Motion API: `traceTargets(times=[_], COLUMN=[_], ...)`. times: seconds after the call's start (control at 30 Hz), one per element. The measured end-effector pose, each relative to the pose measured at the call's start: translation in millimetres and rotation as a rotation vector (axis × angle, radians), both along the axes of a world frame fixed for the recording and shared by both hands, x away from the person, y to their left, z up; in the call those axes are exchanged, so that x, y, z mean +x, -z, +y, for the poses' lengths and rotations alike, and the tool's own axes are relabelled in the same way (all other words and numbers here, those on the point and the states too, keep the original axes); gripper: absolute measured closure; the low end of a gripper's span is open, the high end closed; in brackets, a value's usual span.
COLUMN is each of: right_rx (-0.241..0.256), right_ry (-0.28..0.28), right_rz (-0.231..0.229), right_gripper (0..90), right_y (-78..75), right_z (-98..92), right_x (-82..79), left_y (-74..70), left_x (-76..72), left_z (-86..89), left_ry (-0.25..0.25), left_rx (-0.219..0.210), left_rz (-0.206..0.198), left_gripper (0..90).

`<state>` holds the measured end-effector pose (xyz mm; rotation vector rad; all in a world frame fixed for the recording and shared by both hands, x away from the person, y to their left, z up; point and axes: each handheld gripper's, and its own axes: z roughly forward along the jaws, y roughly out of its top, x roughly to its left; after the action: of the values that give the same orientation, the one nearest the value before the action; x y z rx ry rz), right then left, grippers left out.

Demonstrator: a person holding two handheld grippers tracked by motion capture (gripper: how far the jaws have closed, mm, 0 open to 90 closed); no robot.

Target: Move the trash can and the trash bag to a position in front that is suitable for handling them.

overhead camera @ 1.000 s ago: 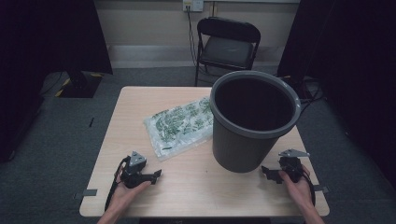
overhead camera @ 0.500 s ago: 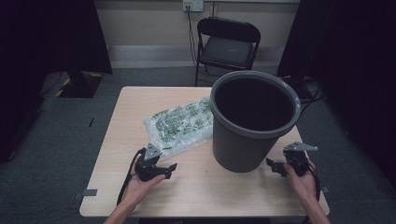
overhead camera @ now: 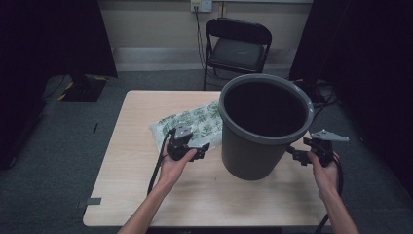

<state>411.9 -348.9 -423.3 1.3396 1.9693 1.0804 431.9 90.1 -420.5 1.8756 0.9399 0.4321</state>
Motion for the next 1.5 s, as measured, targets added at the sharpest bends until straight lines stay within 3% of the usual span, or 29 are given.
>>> traceTargets(times=[0.13,0.17,0.23,0.37,0.4,0.43,0.47,0.53,0.57,0.63,0.67,0.77,0.87,1.13,1.23,1.43,1.5], right_rx=[0.017,0.024,0.029,0.060,0.062,0.065,0.068,0.059,0.053,0.066,0.061,0.073,0.075,0.061,0.052,0.052,0.054], right_ry=[0.007,0.007,0.012,-0.005,-0.002,-0.011,-0.033,-0.028,-0.035,-0.060,-0.064,-0.090,-0.112,-0.175,-0.209,-0.262,-0.276], right_rz=[-0.015,-0.015,-0.021,-0.050,-0.057,-0.061,-0.063,-0.070,-0.071,-0.064,-0.066,-0.058,-0.060,-0.058,-0.053,-0.050,-0.055], right_gripper=[19.0,18.3,18.1,16.0,18.2,24.7,29.5,30.4,33.7,37.7,38.5,41.8,44.9,44.5,44.4,42.9,43.0], right_y=[-5.7,-6.9,-8.5,-13.7,-15.0,-16.1,-16.7,-17.0,-17.4,-18.5,-18.8,-19.1,-18.6,-19.8,-21.0,-23.1,-23.2], right_z=[-5.0,-6.4,-8.3,-7.5,-6.6,-5.8,-4.9,-3.5,-3.1,-3.1,-2.4,0.3,5.3,22.0,32.8,49.9,54.7], right_x=[9.5,12.0,17.2,22.5,23.5,23.2,22.6,21.5,20.7,18.9,18.3,15.9,12.3,4.3,-0.4,-8.4,-10.9], left_y=[-6.2,-6.3,-3.9,2.6,2.6,2.5,1.7,1.0,1.5,2.5,2.9,2.2,1.3,-1.5,-3.6,-0.3,-1.1], left_x=[13.8,24.3,33.0,45.4,45.4,48.0,48.3,48.8,48.9,48.5,47.6,44.3,39.4,22.8,12.0,-5.0,-11.2], left_z=[-8.8,-13.8,-17.4,-27.0,-27.0,-30.8,-33.3,-35.5,-35.9,-35.0,-34.4,-33.0,-26.1,-4.2,9.3,33.4,39.4], left_ry=[-0.009,-0.007,-0.001,-0.004,-0.004,0.000,-0.021,-0.040,-0.025,-0.020,-0.008,0.003,0.011,0.040,0.055,0.065,0.069], left_rx=[0.012,0.001,-0.030,-0.051,-0.051,-0.111,-0.122,-0.104,-0.079,-0.082,-0.088,-0.050,-0.048,-0.016,0.025,-0.003,0.013], left_rz=[-0.028,-0.018,-0.005,0.033,0.033,0.059,0.069,0.075,0.049,0.049,0.044,0.008,0.001,-0.004,-0.035,-0.031,-0.042], left_gripper=[19.7,19.5,18.9,17.8,17.5,17.6,21.7,23.3,24.7,25.7,28.5,35.0,38.9,41.8,41.6,40.1,40.2])
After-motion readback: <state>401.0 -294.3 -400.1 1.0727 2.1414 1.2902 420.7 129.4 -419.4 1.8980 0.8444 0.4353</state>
